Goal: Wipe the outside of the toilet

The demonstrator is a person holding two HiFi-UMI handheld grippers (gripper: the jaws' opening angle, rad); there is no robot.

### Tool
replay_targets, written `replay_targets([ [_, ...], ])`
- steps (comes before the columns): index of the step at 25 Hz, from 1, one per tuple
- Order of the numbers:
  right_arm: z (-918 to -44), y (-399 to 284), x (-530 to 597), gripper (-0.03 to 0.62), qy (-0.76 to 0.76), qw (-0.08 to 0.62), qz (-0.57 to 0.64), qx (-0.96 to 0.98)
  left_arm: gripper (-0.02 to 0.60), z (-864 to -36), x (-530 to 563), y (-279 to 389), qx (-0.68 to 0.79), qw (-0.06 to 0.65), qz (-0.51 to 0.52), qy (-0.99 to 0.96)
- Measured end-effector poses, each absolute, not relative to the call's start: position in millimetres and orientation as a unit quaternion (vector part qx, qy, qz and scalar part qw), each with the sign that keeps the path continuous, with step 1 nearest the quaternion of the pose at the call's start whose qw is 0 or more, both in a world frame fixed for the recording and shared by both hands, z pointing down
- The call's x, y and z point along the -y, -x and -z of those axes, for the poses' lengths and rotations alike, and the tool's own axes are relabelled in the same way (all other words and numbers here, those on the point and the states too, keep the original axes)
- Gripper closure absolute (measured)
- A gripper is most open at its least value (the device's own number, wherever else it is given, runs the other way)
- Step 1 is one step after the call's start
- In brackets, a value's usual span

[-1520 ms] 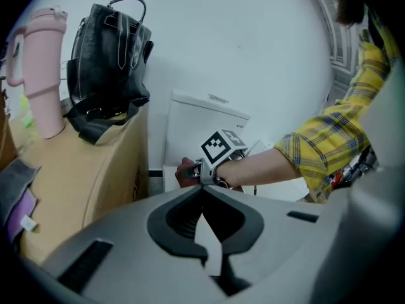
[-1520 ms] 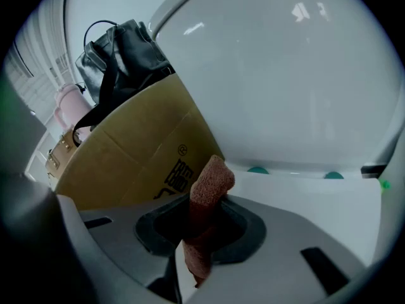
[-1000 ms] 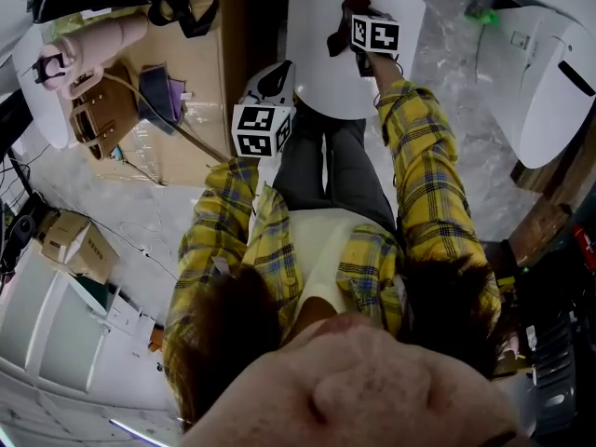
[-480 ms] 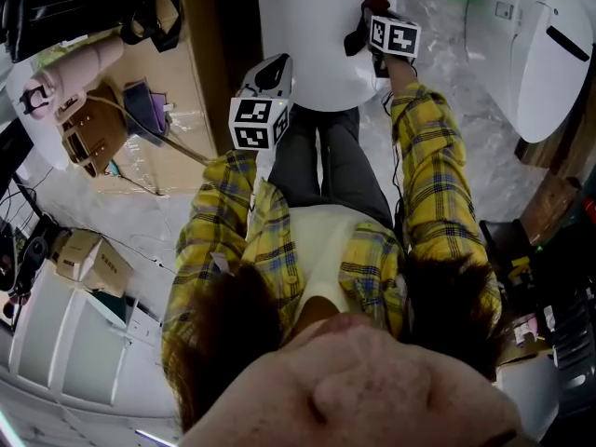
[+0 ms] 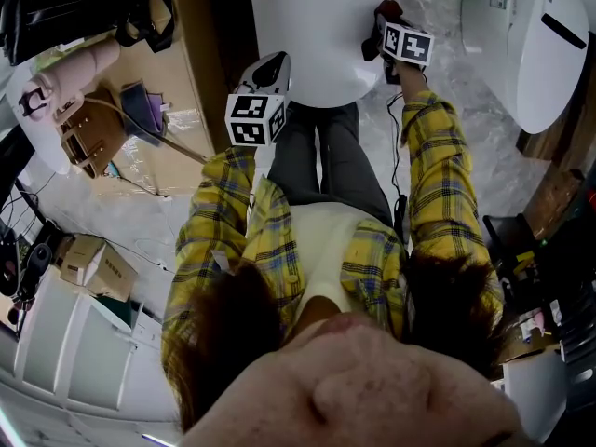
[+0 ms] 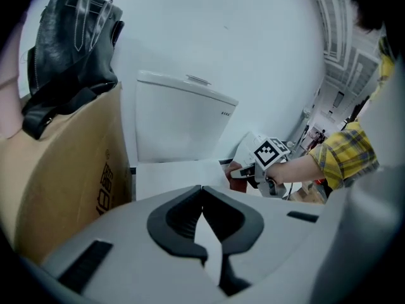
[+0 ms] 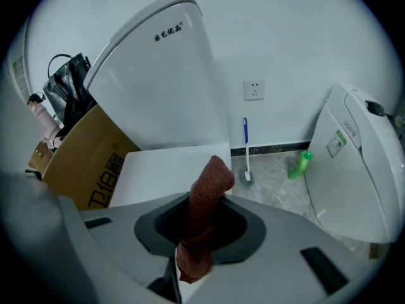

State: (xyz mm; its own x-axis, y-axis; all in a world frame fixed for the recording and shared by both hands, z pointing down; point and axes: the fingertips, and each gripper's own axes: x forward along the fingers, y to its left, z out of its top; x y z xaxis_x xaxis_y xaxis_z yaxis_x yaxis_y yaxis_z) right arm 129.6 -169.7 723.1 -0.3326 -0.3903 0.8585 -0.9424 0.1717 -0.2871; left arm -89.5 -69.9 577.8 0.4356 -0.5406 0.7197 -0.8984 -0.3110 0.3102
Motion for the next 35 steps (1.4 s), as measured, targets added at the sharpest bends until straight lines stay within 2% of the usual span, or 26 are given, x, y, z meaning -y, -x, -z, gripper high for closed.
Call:
replay_targets([
  [5,-699.0,-106.6,162.7,0.499,-0.456,0.304,-0.429,0.718,0.572,-577.6,63.2,100.7,0.477,0.353,-0.257,-0.763],
  [13,-670.5,-31.9,145.1,0.499,-0.395,0.269,-0.454,0.752,0.572,-576.7,60.1,128.7,0.516,0.353,-0.258,-0.737],
  [27,-664.2,107.0,91.1,0.499,-0.264,0.283,-0.46,0.799,0.572,-581.6,40.2,163.3,0.539,0.358,-0.254,-0.719],
  [35,-669.7,158.6,75.4,0.499,-0.218,0.275,-0.457,0.817,0.572,-585.4,30.6,168.8,0.536,0.361,-0.256,-0.719],
])
